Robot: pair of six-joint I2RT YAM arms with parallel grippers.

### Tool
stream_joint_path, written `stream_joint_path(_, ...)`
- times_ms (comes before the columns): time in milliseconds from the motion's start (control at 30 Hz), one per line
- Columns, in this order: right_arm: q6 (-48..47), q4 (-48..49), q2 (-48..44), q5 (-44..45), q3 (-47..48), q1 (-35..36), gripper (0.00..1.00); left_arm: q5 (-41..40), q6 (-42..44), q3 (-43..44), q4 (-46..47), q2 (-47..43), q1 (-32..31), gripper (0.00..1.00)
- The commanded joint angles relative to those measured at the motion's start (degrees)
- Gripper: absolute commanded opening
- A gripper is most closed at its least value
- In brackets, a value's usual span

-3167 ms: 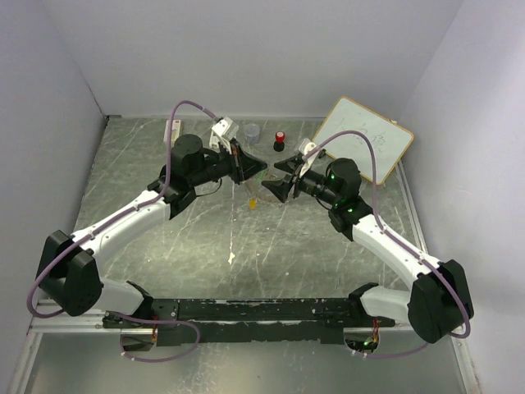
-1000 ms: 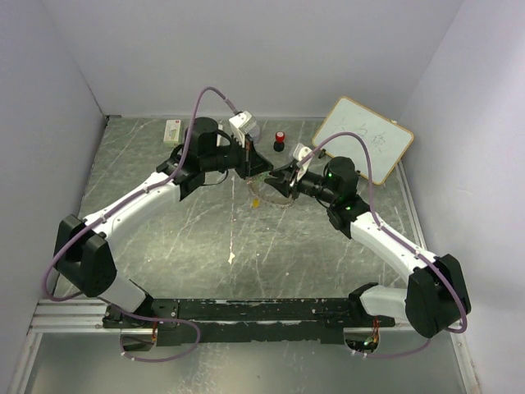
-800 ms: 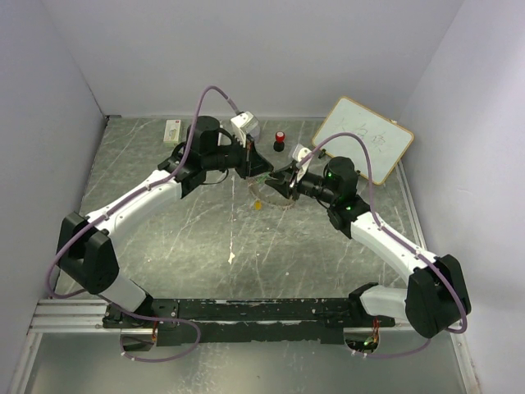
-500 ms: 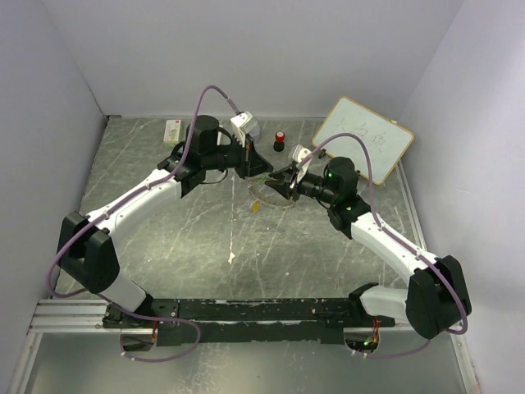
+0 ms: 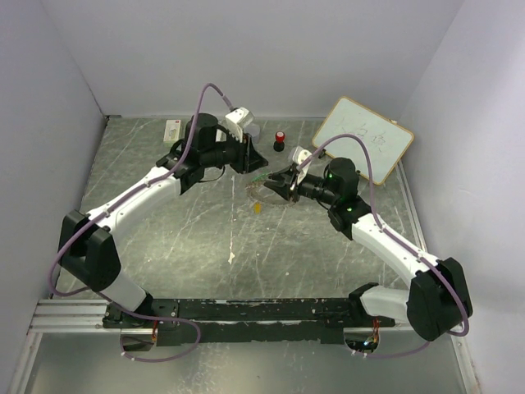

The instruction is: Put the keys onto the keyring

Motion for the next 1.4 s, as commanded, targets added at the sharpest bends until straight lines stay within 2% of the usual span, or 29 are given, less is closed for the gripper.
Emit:
stream_joint_path(0, -0.48, 2.62, -1.9, -1.8, -0.13, 0.33, 0.0, -12.28, 0.91, 0.64, -1.04, -3.55, 1.11, 0.35)
stream_joint_path(133, -0.46, 2.7, -1.72, -1.75, -0.12, 0.35, 0.0, -19.13, 1.42, -0.9, -0.73, -7.5, 1.2, 0.38)
stream_joint_path(300, -0.3, 2.71, -1.56, -1.56, -0.03, 0.35, 0.0, -21.44, 2.15, -2.36, -0.59, -10.79, 1.2, 0.39)
stream_joint_path(633, 1.1, 3.15, -0.32, 0.67, 0.59, 0.35, 0.0, -1.78, 1.34, -5.05, 0.8, -12.67, 1.11, 0.36)
stream_joint_path(733, 1.53, 3.37, -0.05, 1.63, 0.63, 0.33, 0.0, 1.77, 0.91, -6.9, 0.74, -13.28, 1.15, 0.34)
stream_joint_path(1100, 4.23, 5.7, 1.08, 6.02, 0.68, 0.35, 0.0, 4.4, 1.12, -13.66, 2.24, -17.53, -0.65, 0.33)
stream_joint_path(1367, 5.23, 7.15, 1.21, 5.97, 0.38, 0.35, 0.0, 2.4, 1.91, -13.95, 4.46, -13.93, -2.67, 0.32)
